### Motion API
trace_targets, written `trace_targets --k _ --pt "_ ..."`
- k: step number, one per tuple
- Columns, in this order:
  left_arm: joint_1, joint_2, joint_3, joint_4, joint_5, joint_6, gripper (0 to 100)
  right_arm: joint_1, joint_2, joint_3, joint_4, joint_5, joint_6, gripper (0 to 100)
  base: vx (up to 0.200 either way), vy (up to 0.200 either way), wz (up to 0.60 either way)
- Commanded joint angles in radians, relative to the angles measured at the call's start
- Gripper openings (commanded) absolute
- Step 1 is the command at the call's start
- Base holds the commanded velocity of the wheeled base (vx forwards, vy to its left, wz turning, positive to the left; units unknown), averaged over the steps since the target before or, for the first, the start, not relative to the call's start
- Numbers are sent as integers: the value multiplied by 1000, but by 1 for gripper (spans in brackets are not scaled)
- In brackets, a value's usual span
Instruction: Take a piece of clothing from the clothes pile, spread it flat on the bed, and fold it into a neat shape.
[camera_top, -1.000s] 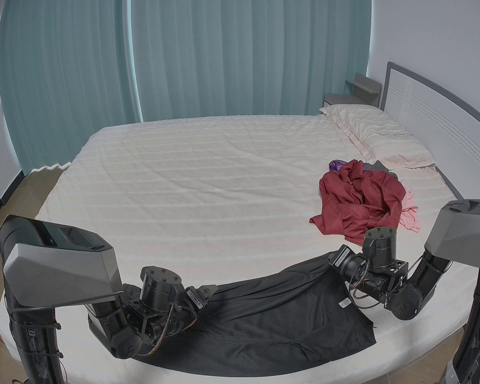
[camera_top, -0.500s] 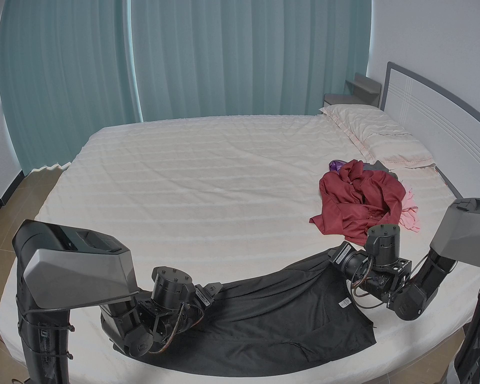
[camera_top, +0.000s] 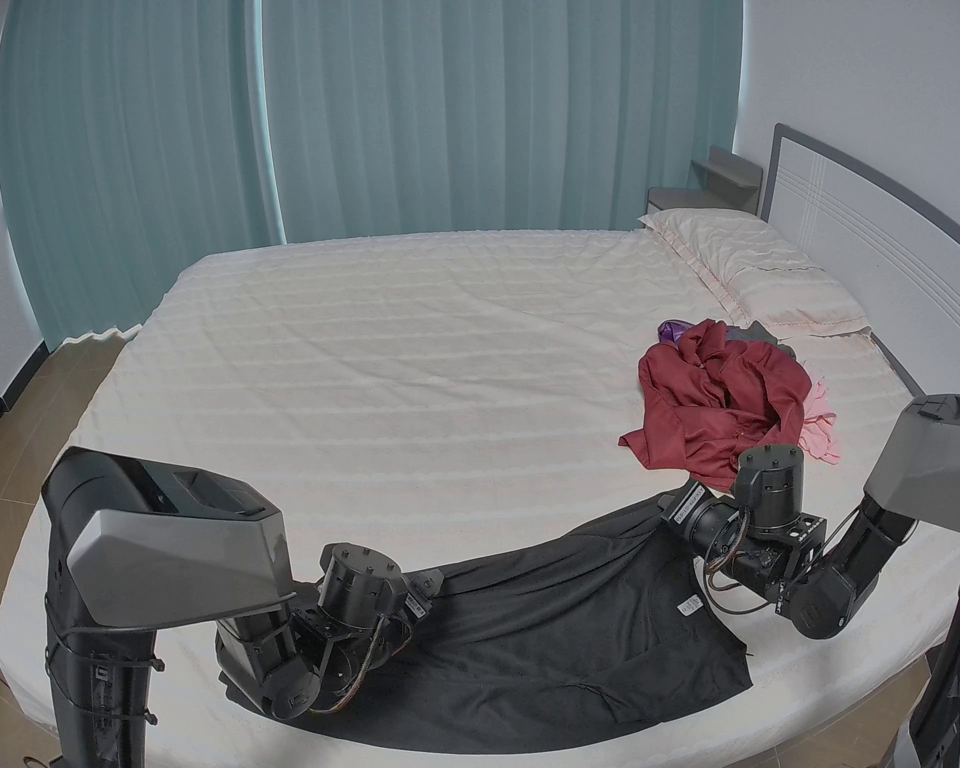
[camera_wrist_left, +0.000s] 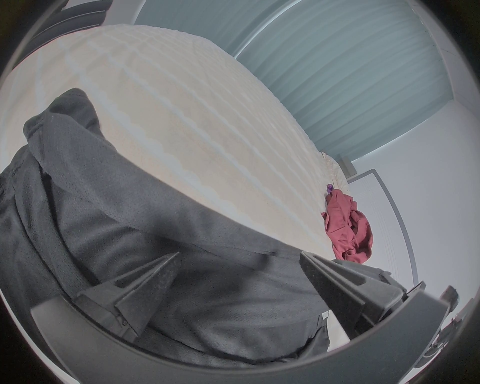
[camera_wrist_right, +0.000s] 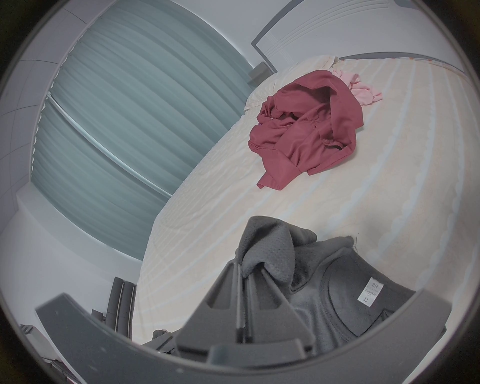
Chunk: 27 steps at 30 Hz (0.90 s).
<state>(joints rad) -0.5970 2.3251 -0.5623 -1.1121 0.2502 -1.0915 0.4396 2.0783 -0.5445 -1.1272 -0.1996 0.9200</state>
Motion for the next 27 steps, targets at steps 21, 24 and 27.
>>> trace_targets --k 21,24,27 --pt "240 25 107 -112 189 113 100 1 0 5 -2 -1 3 0 0 0 0" --pt "267 33 148 -201 190 140 100 1 2 6 -5 -1 3 0 0 0 0" --pt "284 45 159 -221 190 154 100 1 2 8 -5 -1 3 0 0 0 0"
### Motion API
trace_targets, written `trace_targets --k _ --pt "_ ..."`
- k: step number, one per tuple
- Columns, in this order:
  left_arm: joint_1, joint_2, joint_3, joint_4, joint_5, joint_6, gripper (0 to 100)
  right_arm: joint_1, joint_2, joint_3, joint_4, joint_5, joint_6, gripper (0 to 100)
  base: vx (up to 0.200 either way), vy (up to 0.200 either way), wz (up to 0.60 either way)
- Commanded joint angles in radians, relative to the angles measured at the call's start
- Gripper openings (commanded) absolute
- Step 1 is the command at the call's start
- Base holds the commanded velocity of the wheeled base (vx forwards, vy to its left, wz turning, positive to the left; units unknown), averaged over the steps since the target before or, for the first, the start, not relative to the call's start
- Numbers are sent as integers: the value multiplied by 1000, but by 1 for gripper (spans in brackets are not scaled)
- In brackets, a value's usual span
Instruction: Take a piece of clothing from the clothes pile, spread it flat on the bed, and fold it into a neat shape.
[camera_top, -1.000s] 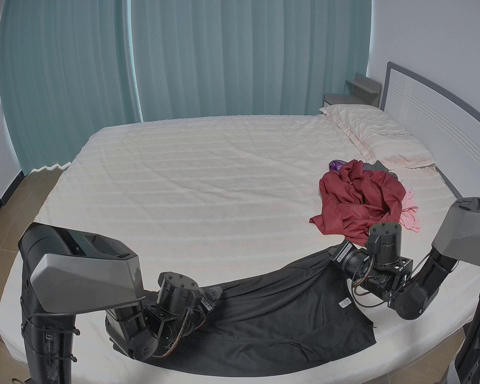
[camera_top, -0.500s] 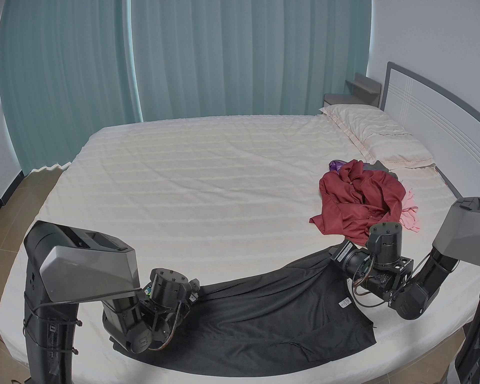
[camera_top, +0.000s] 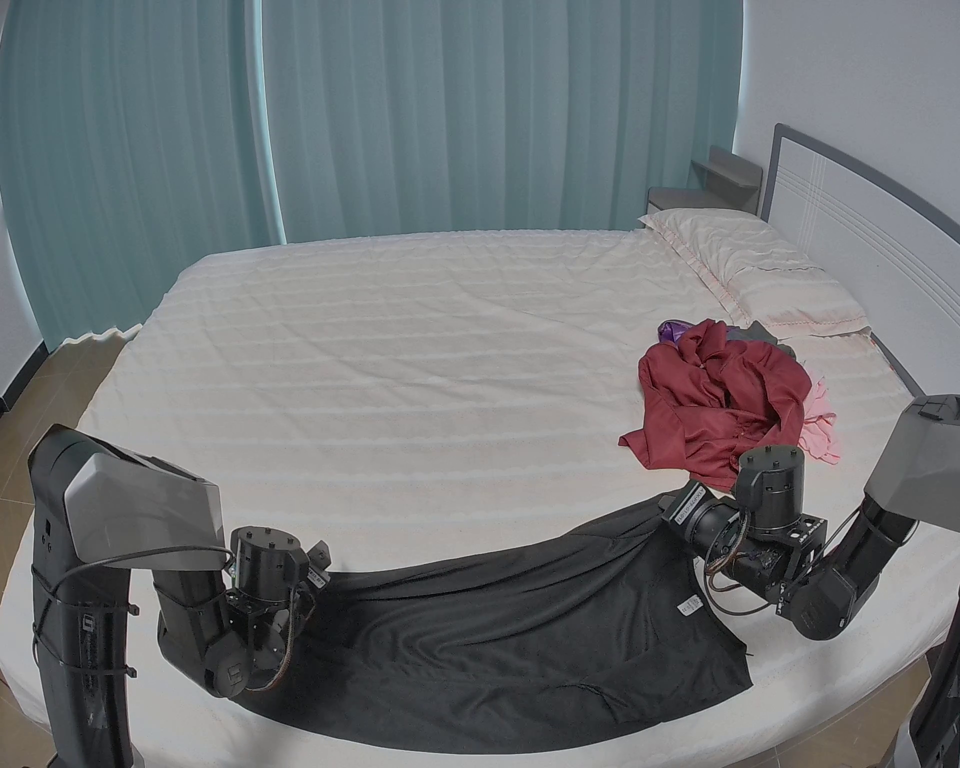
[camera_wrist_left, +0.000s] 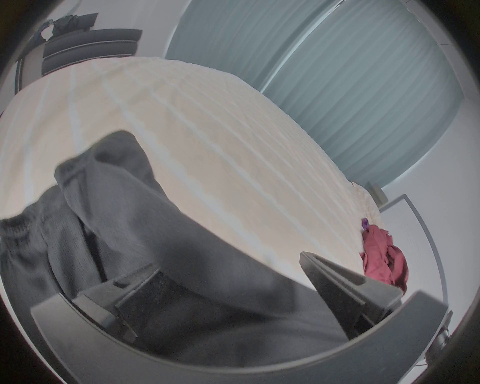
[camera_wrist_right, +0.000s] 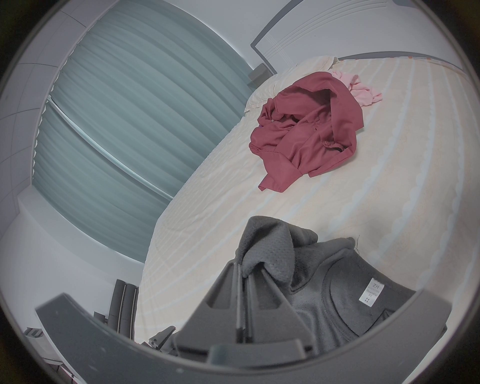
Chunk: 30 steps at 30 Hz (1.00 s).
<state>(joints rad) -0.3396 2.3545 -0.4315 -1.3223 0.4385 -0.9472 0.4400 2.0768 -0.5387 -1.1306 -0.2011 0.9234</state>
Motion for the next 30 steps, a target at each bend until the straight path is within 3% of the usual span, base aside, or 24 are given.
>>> trace_targets --k 1,10,16,19,20,23,30 --pt "27 17 30 -11 2 10 100 0 3 2 -1 0 0 0 0 0 0" --pt "63 25 62 -12 -3 12 100 2 6 3 0 0 0 0 0 0 0" --pt "111 17 20 -14 -14 76 100 3 12 3 -1 0 0 0 0 0 0" --pt "128 -14 5 -8 -57 82 100 3 14 3 -1 0 0 0 0 0 0" --pt "137 -44 8 3 -115 85 100 3 14 3 -1 0 0 0 0 0 0" --pt "162 -72 -7 54 -193 88 100 3 14 3 0 0 0 0 0 0 0" --pt "261 -77 -130 201 -259 160 100 3 14 2 0 0 0 0 0 0 0"
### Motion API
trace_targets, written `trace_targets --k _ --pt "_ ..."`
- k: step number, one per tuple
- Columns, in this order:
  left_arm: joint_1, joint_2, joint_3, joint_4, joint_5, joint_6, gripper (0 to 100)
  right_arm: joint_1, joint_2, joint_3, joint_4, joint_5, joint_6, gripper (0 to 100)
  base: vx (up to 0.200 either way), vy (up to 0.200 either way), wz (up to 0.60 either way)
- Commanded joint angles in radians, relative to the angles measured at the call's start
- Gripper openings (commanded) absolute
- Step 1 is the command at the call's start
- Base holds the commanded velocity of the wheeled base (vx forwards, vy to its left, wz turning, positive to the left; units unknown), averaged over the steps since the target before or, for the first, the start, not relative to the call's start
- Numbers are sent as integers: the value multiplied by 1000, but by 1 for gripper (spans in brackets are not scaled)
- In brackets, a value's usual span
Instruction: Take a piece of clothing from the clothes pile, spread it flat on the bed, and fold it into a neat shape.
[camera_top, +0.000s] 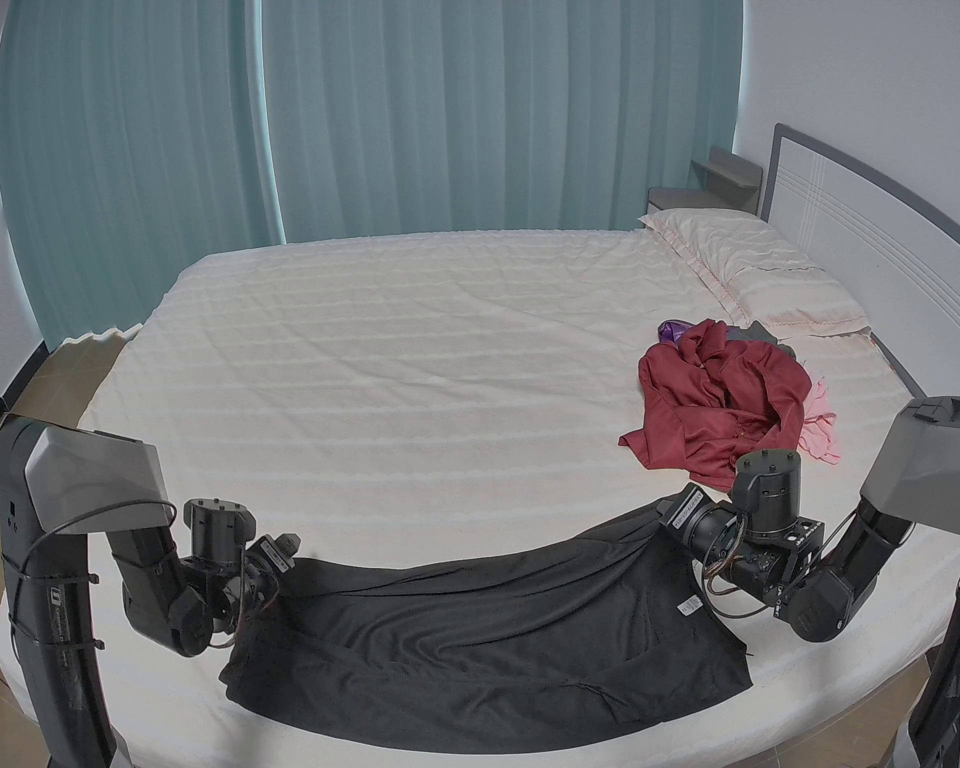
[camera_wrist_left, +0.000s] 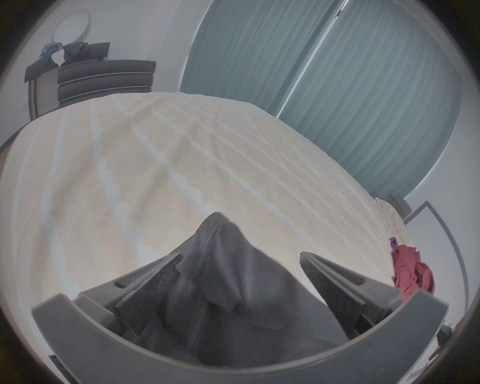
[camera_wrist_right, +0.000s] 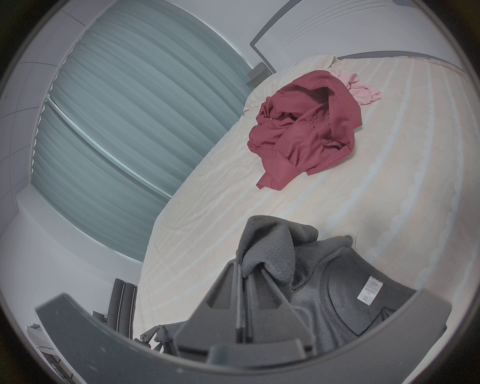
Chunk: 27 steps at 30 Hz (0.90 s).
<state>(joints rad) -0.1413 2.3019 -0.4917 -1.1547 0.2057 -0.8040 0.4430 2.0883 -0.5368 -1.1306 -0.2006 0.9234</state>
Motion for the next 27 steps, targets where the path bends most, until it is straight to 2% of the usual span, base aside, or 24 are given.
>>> trace_targets --k 1,4,5,6,8,12,16,20,21,27 --pt "89 -35 -96 53 -52 19 100 0 3 0 0 0 0 0 0 0 0" --pt "109 -53 -110 81 -88 19 100 -1 4 0 0 0 0 0 0 0 0" --pt "141 -96 -116 139 -193 19 100 -1 4 0 0 0 -1 0 0 0 0" --pt "146 -104 -116 150 -218 19 100 -1 4 0 0 0 -1 0 0 0 0" --pt "172 -128 -119 185 -325 28 100 -1 6 1 0 0 -1 0 0 0 0" --pt "193 -121 -117 224 -437 149 100 0 10 1 0 0 -1 0 0 0 0" --pt "195 -96 -122 243 -488 226 100 -1 12 1 0 0 0 0 0 0 0" --pt "193 -61 -126 247 -488 292 100 -1 12 1 0 0 0 0 0 0 0" --pt "193 -48 -125 247 -483 333 100 0 15 1 0 0 0 0 0 0 0" --pt "193 -36 -131 243 -467 355 100 0 21 0 0 0 0 0 0 0 0"
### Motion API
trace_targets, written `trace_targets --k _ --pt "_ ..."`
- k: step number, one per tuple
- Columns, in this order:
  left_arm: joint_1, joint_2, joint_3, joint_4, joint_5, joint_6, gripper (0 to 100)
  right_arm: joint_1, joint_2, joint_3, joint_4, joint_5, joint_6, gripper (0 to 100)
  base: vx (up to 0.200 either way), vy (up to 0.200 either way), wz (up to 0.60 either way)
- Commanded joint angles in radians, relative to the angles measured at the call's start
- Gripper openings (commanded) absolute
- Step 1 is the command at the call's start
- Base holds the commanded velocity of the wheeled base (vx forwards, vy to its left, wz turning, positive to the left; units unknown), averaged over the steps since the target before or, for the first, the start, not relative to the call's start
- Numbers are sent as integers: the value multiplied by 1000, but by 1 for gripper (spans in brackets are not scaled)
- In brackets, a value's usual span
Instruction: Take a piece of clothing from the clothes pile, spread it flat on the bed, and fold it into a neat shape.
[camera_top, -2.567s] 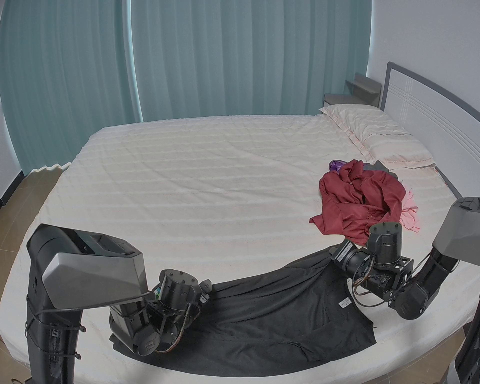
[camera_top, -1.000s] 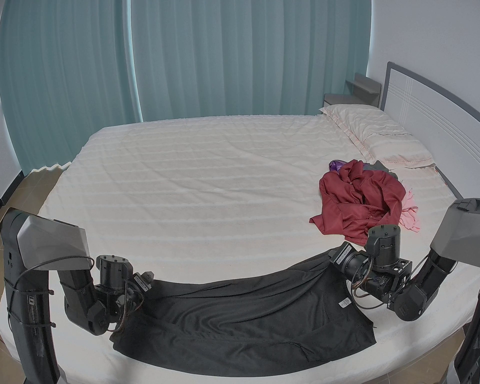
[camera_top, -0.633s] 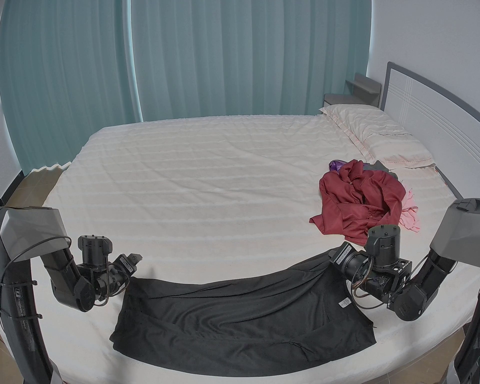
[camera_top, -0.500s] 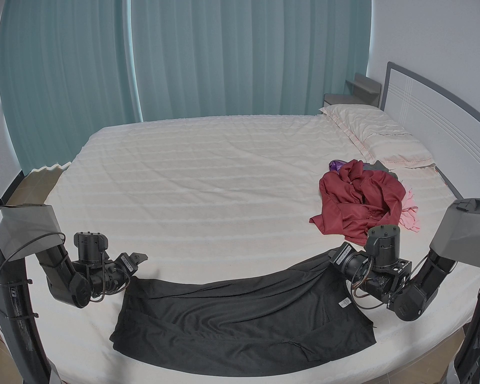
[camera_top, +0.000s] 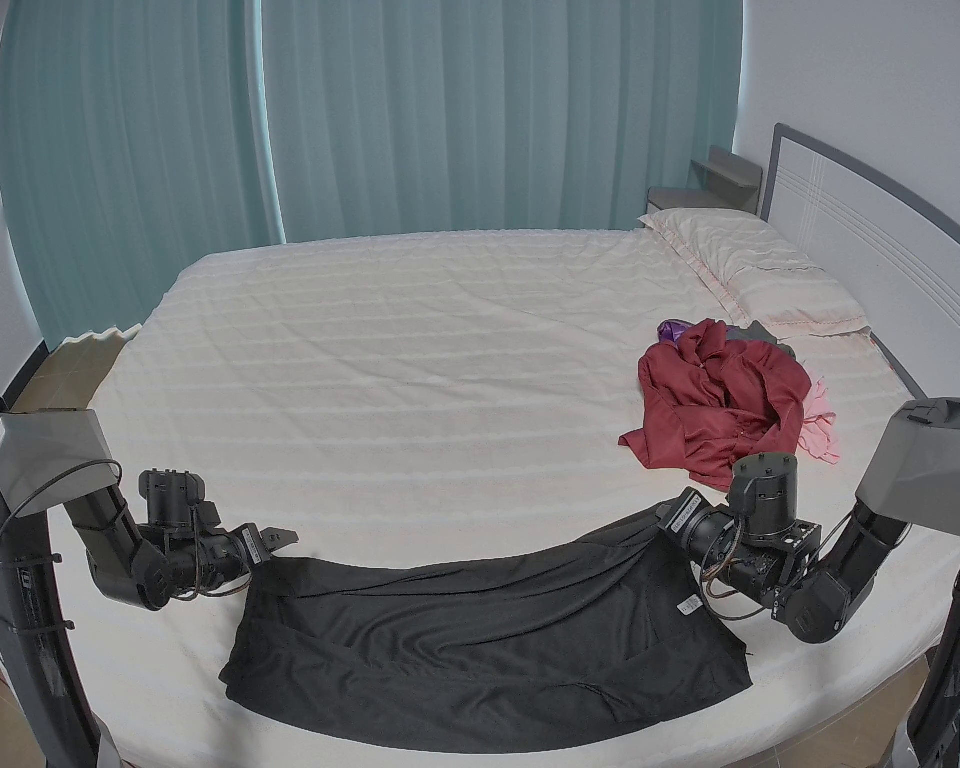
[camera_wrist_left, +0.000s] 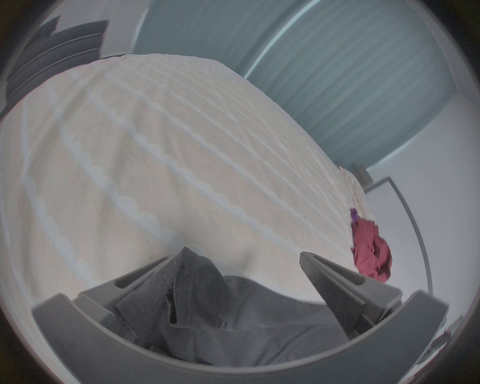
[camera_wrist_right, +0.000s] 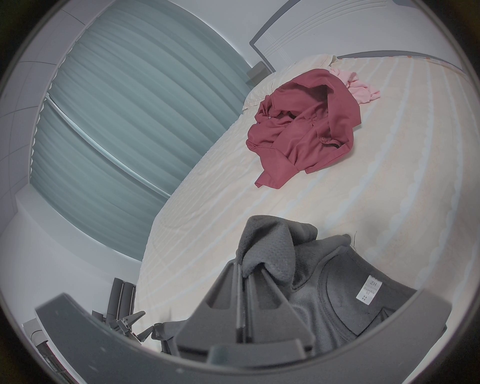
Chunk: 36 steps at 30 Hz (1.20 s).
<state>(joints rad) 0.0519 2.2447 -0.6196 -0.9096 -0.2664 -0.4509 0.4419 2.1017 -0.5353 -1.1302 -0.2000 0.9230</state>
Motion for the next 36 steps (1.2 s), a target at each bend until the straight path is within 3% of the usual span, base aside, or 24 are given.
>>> trace_targets --k 1,7,8,15,32,36 --pt "0 24 -5 -2 9 3 100 1 8 -2 0 -1 0 0 0 0 0" --pt "0 42 -25 -6 18 20 100 1 11 -2 -2 -1 0 0 0 0 0" --pt "-1 44 -28 -6 19 20 0 0 11 -2 -2 -1 0 0 0 0 0" --pt "25 38 -28 0 87 52 0 -2 11 0 0 -2 0 0 0 0 0" --pt "42 -155 17 0 90 35 0 -8 -23 -3 -3 -16 -3 0 0 0 0" --pt "82 -145 21 9 105 35 0 -14 -51 0 -11 -16 -4 0 0 0 0"
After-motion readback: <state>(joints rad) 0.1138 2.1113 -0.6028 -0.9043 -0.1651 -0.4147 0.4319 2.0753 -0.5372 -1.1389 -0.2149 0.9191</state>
